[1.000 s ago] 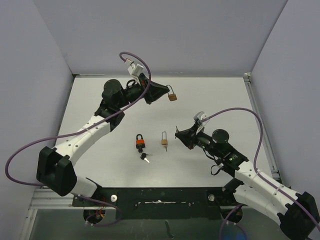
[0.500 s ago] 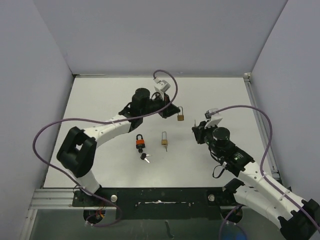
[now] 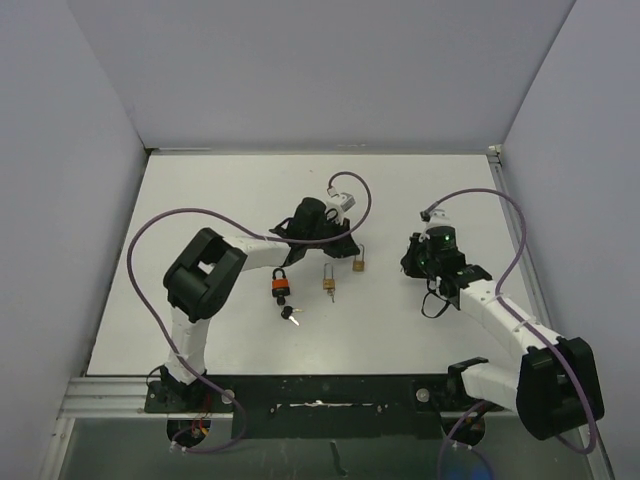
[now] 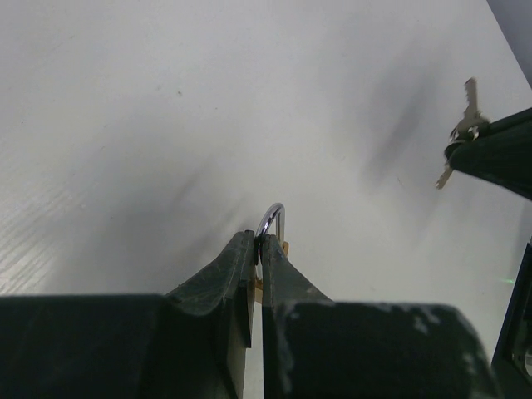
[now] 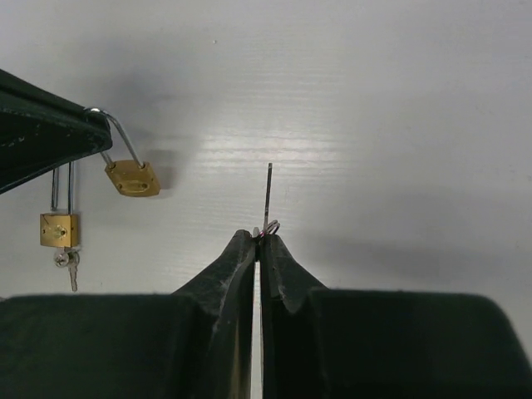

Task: Lock with the key
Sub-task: Place the lock at the center of the board.

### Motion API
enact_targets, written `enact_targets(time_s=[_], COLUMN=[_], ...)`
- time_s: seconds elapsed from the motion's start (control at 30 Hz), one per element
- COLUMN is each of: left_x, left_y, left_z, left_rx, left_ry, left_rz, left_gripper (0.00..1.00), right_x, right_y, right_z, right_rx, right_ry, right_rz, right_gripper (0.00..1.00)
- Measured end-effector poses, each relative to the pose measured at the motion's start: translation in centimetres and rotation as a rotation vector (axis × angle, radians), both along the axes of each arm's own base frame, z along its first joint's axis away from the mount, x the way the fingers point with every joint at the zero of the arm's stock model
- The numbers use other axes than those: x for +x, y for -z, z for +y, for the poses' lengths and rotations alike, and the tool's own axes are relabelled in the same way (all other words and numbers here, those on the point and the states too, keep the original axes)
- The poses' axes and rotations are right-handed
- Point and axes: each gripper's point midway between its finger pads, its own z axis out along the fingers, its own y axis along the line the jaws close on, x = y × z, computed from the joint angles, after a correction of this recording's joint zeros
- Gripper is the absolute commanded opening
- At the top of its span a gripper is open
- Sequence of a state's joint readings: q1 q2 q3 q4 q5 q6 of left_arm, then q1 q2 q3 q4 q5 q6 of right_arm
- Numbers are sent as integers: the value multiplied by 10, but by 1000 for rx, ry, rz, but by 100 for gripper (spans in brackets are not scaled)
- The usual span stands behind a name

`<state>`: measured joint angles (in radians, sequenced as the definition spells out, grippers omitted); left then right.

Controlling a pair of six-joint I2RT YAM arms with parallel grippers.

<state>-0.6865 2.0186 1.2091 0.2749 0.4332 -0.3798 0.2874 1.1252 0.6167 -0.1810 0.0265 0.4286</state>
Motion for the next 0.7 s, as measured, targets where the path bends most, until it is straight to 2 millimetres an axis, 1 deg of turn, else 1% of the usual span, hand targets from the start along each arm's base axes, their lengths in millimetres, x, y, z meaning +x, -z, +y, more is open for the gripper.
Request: enact_targets(time_s=[0.17, 0.23, 0.33, 0.47, 0.53, 0.57, 0.63, 0.67, 0.7], left_x=[5, 5, 4, 4, 4, 4, 2, 2, 2], left_y=[10, 14, 14, 16, 16, 16, 13, 12, 10], left_z=[-13, -18, -26, -35, -38, -39, -41, -41, -42], left_rx=[-50, -77, -128, -173, -187, -194, -209, -217, -223], left_ry=[-2, -3, 2, 8, 11, 13, 18, 20, 22], left_rz=[45, 78, 118, 162, 183, 190, 203, 205, 205], left_gripper=[0, 0, 0, 6, 10, 12, 15, 19, 22], right_x=[0, 1, 4, 12, 19, 21, 26, 28, 28], right_y=[20, 24, 32, 43, 48, 50, 54, 55, 56], right_z=[8, 9, 11, 13, 16, 17, 19, 20, 20], right_rx=[10, 12, 10, 2, 0, 0, 4, 4, 5], right_ry=[-32, -37, -40, -43, -45, -46, -49, -50, -50], right_rz=[64, 72, 85, 117, 128, 132, 135, 135, 137], right_gripper=[0, 0, 0, 0, 5, 9, 19, 27, 32])
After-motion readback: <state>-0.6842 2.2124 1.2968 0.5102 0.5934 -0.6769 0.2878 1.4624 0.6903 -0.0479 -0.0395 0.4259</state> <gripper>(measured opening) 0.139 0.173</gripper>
